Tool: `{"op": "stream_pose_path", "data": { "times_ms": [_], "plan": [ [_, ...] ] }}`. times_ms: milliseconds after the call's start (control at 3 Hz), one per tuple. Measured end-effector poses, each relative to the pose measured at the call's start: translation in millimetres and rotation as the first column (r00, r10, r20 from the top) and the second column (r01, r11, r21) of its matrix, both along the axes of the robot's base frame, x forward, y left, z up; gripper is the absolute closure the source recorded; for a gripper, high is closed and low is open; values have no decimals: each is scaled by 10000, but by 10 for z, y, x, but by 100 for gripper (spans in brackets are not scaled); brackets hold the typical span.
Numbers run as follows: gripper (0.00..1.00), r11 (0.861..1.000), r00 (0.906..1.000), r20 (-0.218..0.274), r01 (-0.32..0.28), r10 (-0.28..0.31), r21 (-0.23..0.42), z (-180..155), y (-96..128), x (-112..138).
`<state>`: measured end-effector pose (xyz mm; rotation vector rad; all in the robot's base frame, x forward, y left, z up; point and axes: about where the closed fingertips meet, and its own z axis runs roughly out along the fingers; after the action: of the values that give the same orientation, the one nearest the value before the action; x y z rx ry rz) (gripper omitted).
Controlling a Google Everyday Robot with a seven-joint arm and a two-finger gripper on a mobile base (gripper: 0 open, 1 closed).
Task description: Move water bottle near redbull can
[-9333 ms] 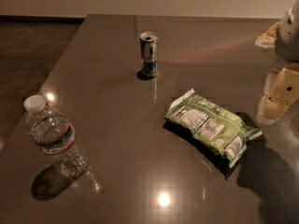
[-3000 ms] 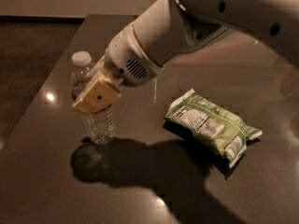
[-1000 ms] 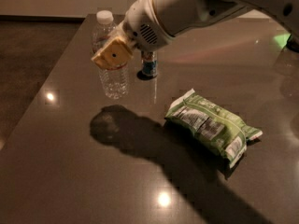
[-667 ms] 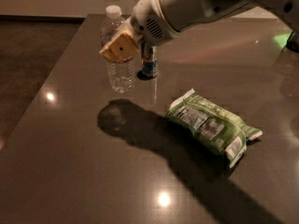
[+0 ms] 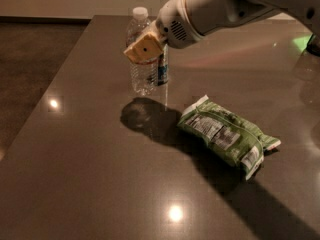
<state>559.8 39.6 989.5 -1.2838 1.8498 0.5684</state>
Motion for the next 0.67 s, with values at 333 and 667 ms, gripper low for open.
{"op": "stream_pose_path", "data": {
  "times_ms": [333,667],
  "plan": [
    [100,9994,9994,-54,330,-329,121,-76,-147,149],
    [100,9983,9984,-32,569,-568,125,-115,-266,277]
  ]
}}
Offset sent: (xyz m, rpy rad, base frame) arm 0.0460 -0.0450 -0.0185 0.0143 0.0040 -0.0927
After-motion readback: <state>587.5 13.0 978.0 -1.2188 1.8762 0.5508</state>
